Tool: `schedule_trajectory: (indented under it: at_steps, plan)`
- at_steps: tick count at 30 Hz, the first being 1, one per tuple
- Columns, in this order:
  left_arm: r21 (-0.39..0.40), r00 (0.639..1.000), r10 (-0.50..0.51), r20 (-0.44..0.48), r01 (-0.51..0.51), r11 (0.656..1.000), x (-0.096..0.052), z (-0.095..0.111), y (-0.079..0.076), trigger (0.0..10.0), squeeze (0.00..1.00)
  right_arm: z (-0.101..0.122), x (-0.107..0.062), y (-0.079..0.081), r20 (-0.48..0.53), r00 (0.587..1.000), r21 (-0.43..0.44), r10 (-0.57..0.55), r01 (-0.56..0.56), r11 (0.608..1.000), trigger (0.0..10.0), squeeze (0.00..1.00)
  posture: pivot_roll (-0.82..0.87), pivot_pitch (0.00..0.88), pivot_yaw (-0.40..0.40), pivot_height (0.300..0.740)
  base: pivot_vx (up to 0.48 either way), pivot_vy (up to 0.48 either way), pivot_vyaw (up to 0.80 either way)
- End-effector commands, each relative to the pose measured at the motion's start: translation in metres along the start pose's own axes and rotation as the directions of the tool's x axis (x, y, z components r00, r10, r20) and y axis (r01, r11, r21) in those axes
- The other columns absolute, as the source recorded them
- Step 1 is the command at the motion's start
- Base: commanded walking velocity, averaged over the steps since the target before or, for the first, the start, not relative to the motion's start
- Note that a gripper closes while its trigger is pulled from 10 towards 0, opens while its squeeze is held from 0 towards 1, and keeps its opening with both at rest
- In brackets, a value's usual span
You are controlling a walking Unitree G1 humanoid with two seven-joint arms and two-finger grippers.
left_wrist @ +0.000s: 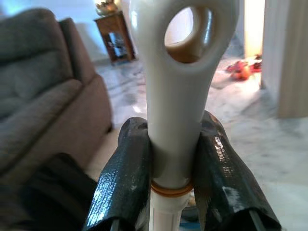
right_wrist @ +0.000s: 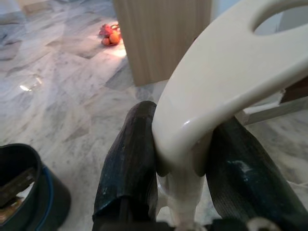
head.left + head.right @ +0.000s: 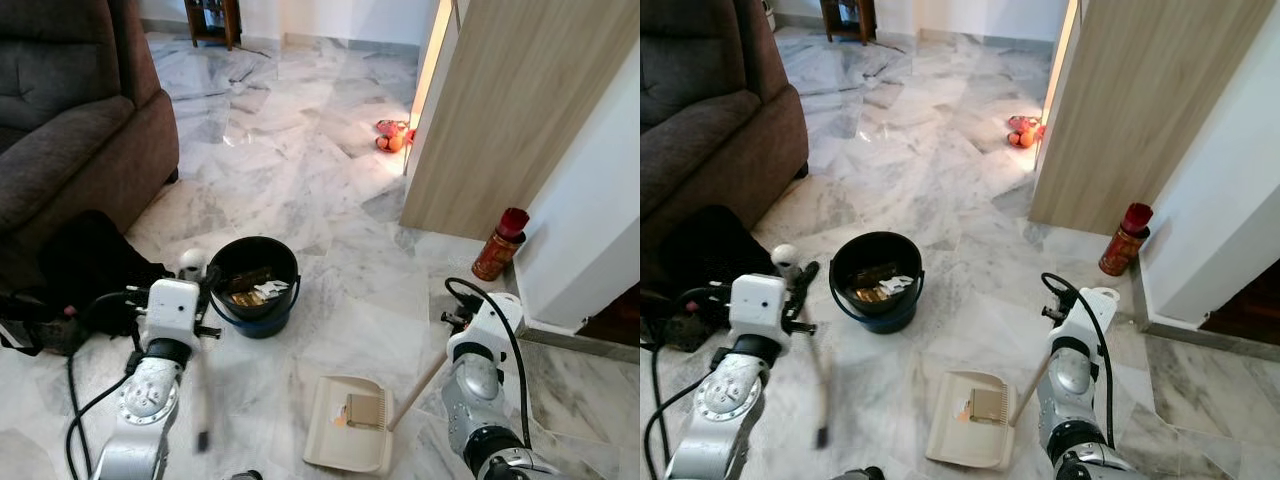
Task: Sweep floor
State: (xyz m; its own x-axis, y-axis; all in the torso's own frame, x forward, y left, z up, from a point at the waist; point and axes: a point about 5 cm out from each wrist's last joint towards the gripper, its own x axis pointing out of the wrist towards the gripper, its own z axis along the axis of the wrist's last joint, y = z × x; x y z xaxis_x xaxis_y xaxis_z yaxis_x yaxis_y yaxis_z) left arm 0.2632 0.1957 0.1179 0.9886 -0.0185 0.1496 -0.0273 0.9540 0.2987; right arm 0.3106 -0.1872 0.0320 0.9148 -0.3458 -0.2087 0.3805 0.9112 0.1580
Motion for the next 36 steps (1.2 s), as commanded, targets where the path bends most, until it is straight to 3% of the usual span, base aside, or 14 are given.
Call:
schedule_trajectory:
  at_steps: [1, 3, 9, 14, 17, 24, 28, 36]
  plan:
    - [0.039, 0.999, 0.012, 0.031, -0.013, 0.999, -0.003, 0.002, 0.001, 10.0, 0.00, -0.001, 0.000, 0.009, -0.029, 0.999, 0.074, 0.022, -0.020, 0.997, 10.0, 0.00, 0.19, 0.050, -0.007, 0.740, 0.000, 0.000, 0.00]
    - [0.073, 0.999, 0.029, 0.035, -0.032, 0.997, -0.007, 0.000, 0.002, 10.0, 0.00, 0.004, 0.003, 0.010, -0.014, 1.000, 0.094, 0.022, -0.020, 0.995, 10.0, 0.00, 0.19, 0.044, -0.009, 0.740, 0.000, 0.000, 0.00]
    - [0.053, 0.997, 0.078, 0.020, -0.079, 0.995, -0.014, -0.005, 0.003, 10.0, 0.00, 0.020, 0.009, 0.015, 0.043, 0.998, 0.114, 0.052, -0.056, 0.992, 10.0, 0.00, 0.19, 0.036, -0.013, 0.740, 0.000, 0.000, 0.00]
    - [0.037, 0.995, 0.097, 0.019, -0.098, 0.995, -0.015, -0.007, 0.002, 10.0, 0.00, 0.032, 0.013, 0.019, 0.085, 0.994, 0.126, 0.061, -0.072, 0.989, 10.0, 0.00, 0.19, 0.026, -0.015, 0.740, 0.000, 0.237, 0.00]
    - [0.028, 0.994, 0.112, 0.015, -0.112, 0.993, -0.014, -0.009, 0.003, 10.0, 0.00, 0.039, 0.016, 0.023, 0.091, 0.993, 0.090, 0.072, -0.080, 0.993, 10.0, 0.00, 0.18, 0.020, -0.015, 0.740, 0.000, 0.328, 0.00]
    - [0.027, 0.993, 0.116, 0.019, -0.116, 0.993, -0.014, -0.009, 0.003, 10.0, 0.00, 0.055, 0.018, 0.029, 0.169, 0.982, 0.131, 0.080, -0.103, 0.986, 10.0, 0.00, 0.19, 0.019, -0.015, 0.740, 0.000, 0.330, 0.00]
    - [0.025, 0.993, 0.114, 0.024, -0.114, 0.993, -0.012, -0.008, 0.003, 10.0, 0.00, 0.067, 0.017, 0.036, 0.233, 0.968, 0.075, 0.093, -0.114, 0.991, 10.0, 0.00, 0.19, 0.031, -0.013, 0.740, 0.000, 0.327, 0.00]
    - [0.017, 0.994, 0.106, 0.020, -0.107, 0.994, -0.012, -0.009, 0.001, 10.0, 0.00, 0.070, 0.017, 0.037, 0.242, 0.966, 0.061, 0.091, -0.109, 0.992, 10.0, 0.00, 0.19, 0.043, -0.013, 0.740, 0.000, 0.316, 0.00]
